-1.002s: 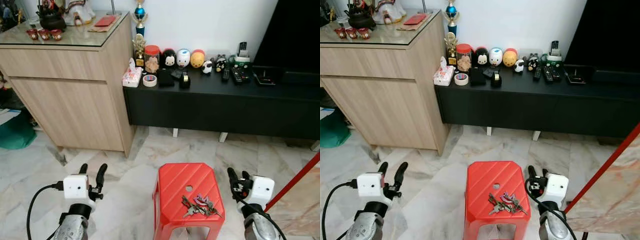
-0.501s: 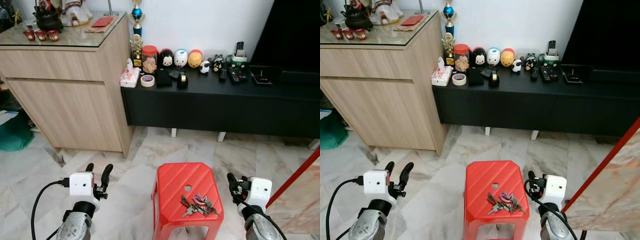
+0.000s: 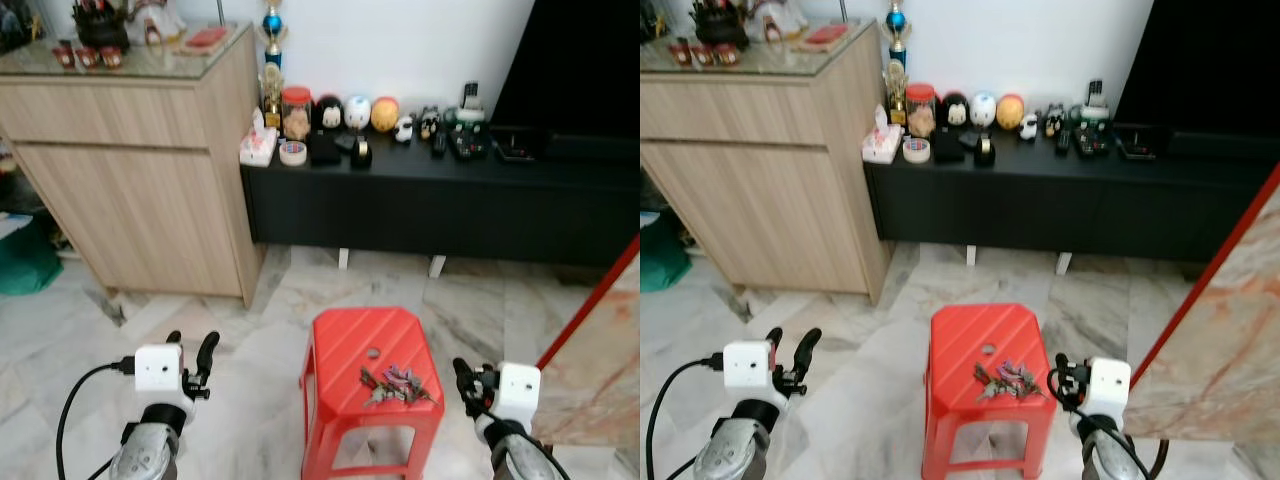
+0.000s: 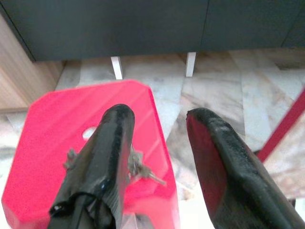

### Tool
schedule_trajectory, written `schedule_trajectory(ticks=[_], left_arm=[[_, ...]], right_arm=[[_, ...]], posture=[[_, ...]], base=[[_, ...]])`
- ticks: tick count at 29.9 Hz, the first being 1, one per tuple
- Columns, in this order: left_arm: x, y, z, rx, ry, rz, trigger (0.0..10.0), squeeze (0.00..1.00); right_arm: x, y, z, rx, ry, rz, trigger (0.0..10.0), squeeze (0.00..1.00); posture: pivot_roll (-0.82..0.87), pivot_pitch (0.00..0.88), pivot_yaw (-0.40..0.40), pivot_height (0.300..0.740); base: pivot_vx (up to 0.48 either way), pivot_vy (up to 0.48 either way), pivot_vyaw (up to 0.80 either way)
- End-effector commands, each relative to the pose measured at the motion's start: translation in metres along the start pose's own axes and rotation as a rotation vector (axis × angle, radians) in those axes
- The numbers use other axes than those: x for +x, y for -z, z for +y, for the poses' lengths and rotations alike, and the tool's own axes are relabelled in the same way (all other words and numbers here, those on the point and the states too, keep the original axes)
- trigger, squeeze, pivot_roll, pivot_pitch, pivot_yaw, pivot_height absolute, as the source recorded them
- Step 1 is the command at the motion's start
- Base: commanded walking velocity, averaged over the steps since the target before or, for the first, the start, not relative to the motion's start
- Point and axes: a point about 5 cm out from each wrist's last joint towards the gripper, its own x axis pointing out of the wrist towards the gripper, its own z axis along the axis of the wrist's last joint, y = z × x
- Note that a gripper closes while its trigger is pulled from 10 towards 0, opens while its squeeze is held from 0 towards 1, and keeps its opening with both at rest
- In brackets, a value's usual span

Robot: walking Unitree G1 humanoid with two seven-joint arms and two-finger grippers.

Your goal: Hang keys on a hook

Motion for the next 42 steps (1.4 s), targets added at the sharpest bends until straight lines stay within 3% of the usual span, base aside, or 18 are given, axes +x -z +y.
schedule_trajectory(ticks=[1,36,42], left_arm=[[-0.001,0.0,-0.001,-0.003,0.0,0.01,10.0,0.0],[0.0,-0.001,0.003,-0.002,0.0,0.027,10.0,0.0],[0.002,-0.002,0.0,0.001,0.012,0.025,10.0,0.0]], right_arm=[[0.0,0.003,-0.006,0.012,0.032,0.029,10.0,0.0],[0.0,0.014,-0.007,-0.02,0.03,0.077,10.0,0.0],[0.0,0.016,-0.009,-0.001,0.051,0.085,10.0,0.0]], posture=[[0.03,0.016,-0.057,0.646],[0.04,0.017,-0.045,0.631],[0.04,0.015,-0.042,0.631]], base=[[0.0,0.0,0.0],[0.016,0.0,0.0],[0.291,0.0,0.67]])
